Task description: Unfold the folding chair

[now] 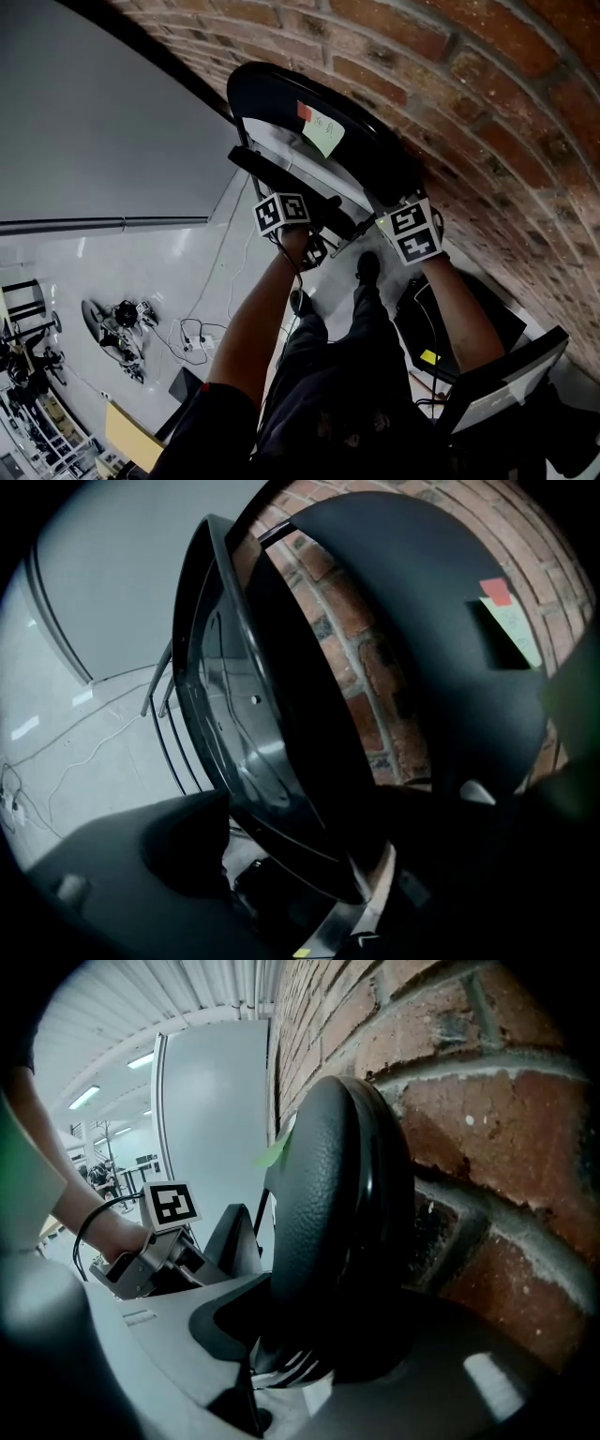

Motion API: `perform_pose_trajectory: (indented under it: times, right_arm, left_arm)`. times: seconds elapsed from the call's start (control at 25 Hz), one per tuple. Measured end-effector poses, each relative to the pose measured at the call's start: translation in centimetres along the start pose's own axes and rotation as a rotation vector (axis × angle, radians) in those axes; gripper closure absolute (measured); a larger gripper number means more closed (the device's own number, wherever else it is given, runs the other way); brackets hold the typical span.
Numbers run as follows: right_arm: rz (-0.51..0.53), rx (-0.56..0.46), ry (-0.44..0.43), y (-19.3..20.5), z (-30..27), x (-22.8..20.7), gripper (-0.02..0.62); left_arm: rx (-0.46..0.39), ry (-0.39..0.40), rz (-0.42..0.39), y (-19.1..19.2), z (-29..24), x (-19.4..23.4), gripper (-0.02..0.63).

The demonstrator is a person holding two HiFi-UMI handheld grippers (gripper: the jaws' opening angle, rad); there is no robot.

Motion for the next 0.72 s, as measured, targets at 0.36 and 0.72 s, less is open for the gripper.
perform_pose_trajectory:
  times: [0.36, 0.72]
  right_arm:
    - [-0.010, 0.006, -0.007, 0.1, -0.1, 0.3, 0.402]
    - [-0.040, 0.034, -0.027, 0.4, -0.6, 0.4, 0.402]
  left_arm:
    - [0.004, 0.014, 0.014, 1.4, 1.6, 1.9, 0.112]
    - [0.010, -0.036, -0.129, 2.0, 3.2, 3.3, 0.161]
Point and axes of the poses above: the fingertips, and each gripper's own axes: z backward along the fingers, x to its left, y out of its underside, the point moved 6 cm from there along z, backward along the fingers, and after that the axes turned 9 degrees about -y, right-handed, at the moved point
